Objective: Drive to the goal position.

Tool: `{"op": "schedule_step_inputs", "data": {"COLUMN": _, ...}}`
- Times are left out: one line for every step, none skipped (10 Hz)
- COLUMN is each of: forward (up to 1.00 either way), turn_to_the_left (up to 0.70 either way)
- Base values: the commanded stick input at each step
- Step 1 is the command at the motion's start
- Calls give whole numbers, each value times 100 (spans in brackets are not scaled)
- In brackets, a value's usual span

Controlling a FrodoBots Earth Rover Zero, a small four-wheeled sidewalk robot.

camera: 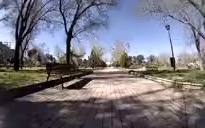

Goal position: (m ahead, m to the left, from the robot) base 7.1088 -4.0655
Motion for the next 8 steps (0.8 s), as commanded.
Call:
{"op": "schedule_step_inputs", "data": {"forward": 85, "turn_to_the_left": 0}}
{"op": "schedule_step_inputs", "data": {"forward": 85, "turn_to_the_left": 0}}
{"op": "schedule_step_inputs", "data": {"forward": 85, "turn_to_the_left": 0}}
{"op": "schedule_step_inputs", "data": {"forward": 85, "turn_to_the_left": 0}}
{"op": "schedule_step_inputs", "data": {"forward": 85, "turn_to_the_left": 0}}
{"op": "schedule_step_inputs", "data": {"forward": 85, "turn_to_the_left": 0}}
{"op": "schedule_step_inputs", "data": {"forward": 85, "turn_to_the_left": 0}}
{"op": "schedule_step_inputs", "data": {"forward": 85, "turn_to_the_left": 0}}
